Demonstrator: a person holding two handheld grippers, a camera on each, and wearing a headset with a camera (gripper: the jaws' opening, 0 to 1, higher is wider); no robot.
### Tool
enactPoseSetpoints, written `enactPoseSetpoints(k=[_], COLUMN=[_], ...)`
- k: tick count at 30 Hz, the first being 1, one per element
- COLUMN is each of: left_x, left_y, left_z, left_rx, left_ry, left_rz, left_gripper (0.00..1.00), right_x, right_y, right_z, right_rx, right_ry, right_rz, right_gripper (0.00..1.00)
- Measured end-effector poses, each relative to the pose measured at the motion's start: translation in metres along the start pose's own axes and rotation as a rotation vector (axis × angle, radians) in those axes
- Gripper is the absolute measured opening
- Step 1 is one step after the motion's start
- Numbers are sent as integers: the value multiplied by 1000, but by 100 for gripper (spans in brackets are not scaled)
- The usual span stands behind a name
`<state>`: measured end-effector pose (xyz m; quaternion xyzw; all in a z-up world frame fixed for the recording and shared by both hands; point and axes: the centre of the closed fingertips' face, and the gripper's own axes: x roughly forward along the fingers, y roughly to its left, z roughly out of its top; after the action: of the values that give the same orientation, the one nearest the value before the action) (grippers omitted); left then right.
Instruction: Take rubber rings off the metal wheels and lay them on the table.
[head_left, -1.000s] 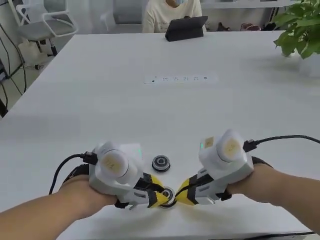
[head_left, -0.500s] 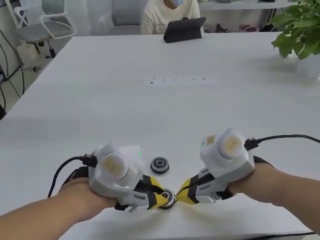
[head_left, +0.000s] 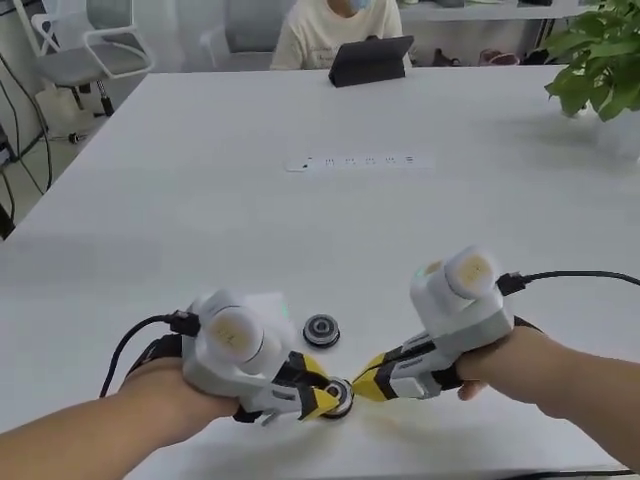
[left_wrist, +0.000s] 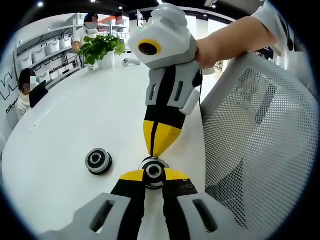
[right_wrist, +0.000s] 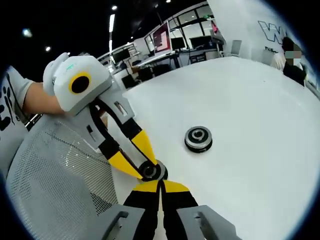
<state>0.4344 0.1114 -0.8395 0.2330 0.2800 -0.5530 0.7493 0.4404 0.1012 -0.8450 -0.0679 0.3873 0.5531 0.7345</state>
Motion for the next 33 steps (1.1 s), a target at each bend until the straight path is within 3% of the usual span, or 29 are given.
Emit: enactPoseSetpoints(k=[26, 29, 30, 33], left_x=[0, 1, 1, 1], left_y=[-1, -2, -3, -2], left_z=[0, 1, 1, 0], left_rx=[-7, -5, 6, -2], left_ry=[10, 7, 8, 8], left_rz=[7, 5, 4, 5], left_gripper=[7, 7, 7, 7], right_x=[4, 7, 6, 7], right_y=[15, 24, 30, 29], right_z=[5, 10, 17, 14], right_rx=[36, 26, 32, -26], right_ry=[-43, -61, -95, -79], right_rz=[60, 96, 118, 102], right_gripper=[0, 0, 0, 0])
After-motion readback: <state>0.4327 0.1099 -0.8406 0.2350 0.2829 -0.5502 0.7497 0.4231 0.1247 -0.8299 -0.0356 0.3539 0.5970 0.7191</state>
